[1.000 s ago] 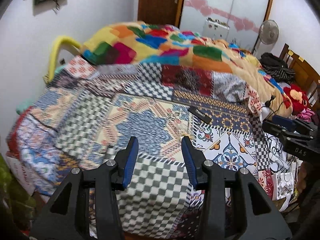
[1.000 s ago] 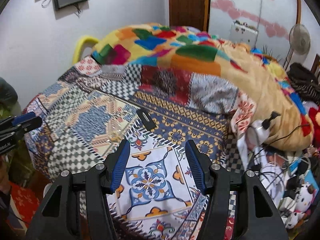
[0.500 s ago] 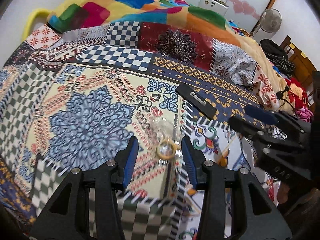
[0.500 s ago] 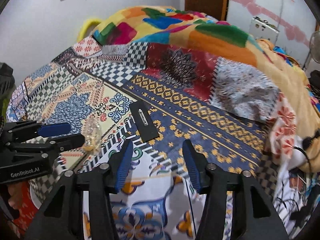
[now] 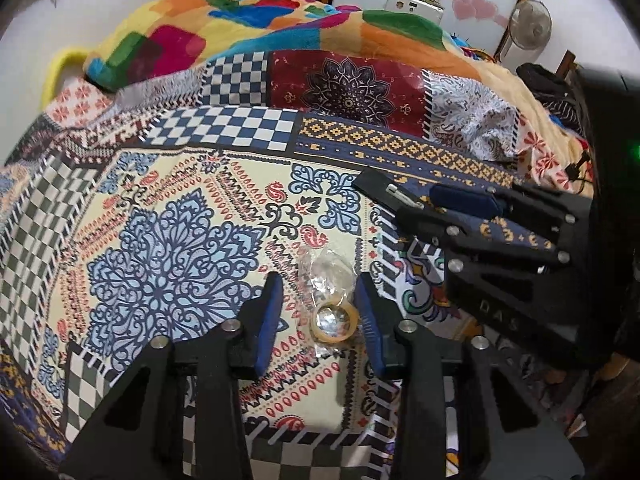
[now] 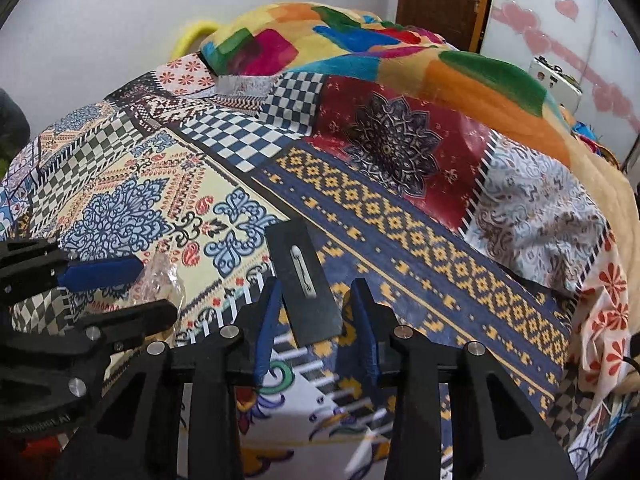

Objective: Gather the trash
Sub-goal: 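Grasp the clear plastic bag with the left tool while the right tool grasps the black clip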

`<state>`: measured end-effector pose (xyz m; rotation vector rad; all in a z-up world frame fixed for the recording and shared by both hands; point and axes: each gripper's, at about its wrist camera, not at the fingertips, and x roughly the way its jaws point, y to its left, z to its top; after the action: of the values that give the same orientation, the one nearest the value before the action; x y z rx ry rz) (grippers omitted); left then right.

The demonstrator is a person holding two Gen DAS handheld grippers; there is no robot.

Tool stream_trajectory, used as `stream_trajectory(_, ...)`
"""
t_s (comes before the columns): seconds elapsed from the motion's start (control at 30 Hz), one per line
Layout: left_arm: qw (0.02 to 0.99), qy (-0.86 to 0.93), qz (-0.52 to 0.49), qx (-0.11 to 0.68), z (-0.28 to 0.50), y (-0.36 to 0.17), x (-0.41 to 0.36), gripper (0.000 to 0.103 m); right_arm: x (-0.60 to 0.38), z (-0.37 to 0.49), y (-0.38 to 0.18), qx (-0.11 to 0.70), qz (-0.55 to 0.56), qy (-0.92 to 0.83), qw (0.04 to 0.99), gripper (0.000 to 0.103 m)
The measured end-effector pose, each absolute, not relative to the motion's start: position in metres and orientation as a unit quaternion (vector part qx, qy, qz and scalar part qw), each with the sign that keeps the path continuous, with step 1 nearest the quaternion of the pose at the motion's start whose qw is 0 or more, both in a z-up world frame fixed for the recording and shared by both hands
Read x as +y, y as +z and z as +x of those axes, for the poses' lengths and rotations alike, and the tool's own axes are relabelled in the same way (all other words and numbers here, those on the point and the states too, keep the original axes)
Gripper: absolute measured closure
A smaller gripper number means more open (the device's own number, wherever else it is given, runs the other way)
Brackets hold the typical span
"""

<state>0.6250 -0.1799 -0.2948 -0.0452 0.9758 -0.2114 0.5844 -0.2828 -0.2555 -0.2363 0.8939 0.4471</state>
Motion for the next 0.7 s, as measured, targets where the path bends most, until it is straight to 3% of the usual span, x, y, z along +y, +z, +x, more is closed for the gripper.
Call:
stream_trajectory(0.07, 0.877, -0.111, -0.024, 0.467, 0.625, -0.295, -0.181, 0.082, -0.280, 0.587, -0.256, 0.429, -0.113, 0.216, 0.870, 0.073)
stream_trajectory(0.27, 0.872, -0.115, -0.038, 0.475, 0.625, -0.293, -0.179, 0.088, -0.273, 0.585, -0.256, 0.443, -0.118, 0.212, 0.863, 0.079)
stream_trajectory(0.7, 0.882, -0.100, -0.057, 0.456, 0.596, -0.247, -0.162, 0.089, -0.276, 0.551, -0.221, 0.460, -0.070, 0.184, 0.866, 0.080)
